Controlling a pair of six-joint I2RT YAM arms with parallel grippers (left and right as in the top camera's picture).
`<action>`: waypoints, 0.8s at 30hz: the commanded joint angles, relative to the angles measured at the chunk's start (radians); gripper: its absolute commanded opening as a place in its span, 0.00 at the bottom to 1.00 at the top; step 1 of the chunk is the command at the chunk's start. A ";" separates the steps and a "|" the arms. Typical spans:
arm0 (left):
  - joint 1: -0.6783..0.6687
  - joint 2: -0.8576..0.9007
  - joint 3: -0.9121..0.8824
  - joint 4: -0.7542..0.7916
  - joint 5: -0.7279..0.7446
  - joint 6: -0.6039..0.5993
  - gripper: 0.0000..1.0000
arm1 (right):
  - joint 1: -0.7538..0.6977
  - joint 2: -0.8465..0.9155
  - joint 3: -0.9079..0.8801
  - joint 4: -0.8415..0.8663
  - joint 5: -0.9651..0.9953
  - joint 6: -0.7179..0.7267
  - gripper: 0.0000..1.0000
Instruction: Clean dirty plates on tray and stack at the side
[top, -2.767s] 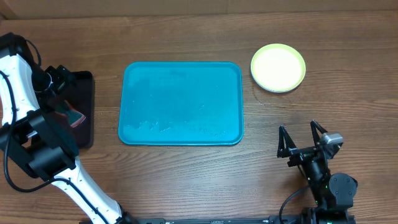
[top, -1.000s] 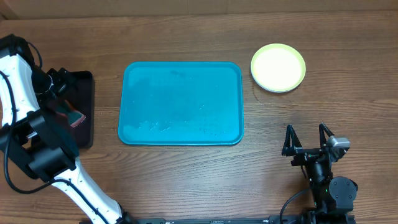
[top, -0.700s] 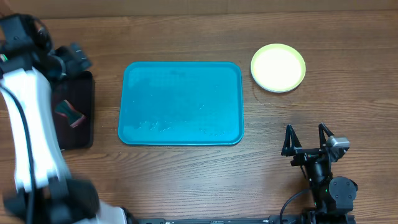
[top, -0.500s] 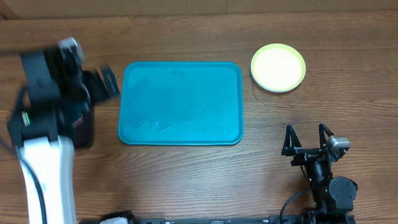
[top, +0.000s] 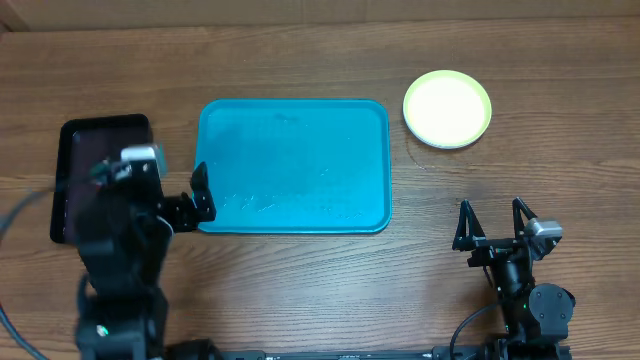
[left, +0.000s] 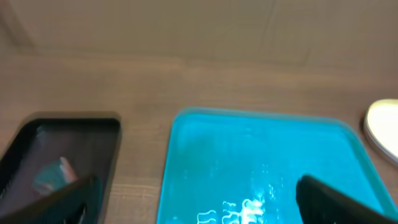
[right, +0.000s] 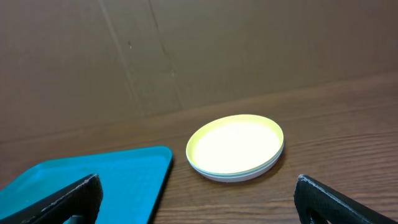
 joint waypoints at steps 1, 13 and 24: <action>-0.012 -0.126 -0.185 0.151 0.022 0.024 1.00 | 0.005 -0.008 -0.010 0.004 0.014 0.002 1.00; -0.013 -0.440 -0.702 0.726 -0.003 0.023 1.00 | 0.005 -0.008 -0.010 0.004 0.014 0.002 1.00; -0.013 -0.608 -0.756 0.513 -0.035 0.024 1.00 | 0.005 -0.008 -0.010 0.004 0.014 0.002 1.00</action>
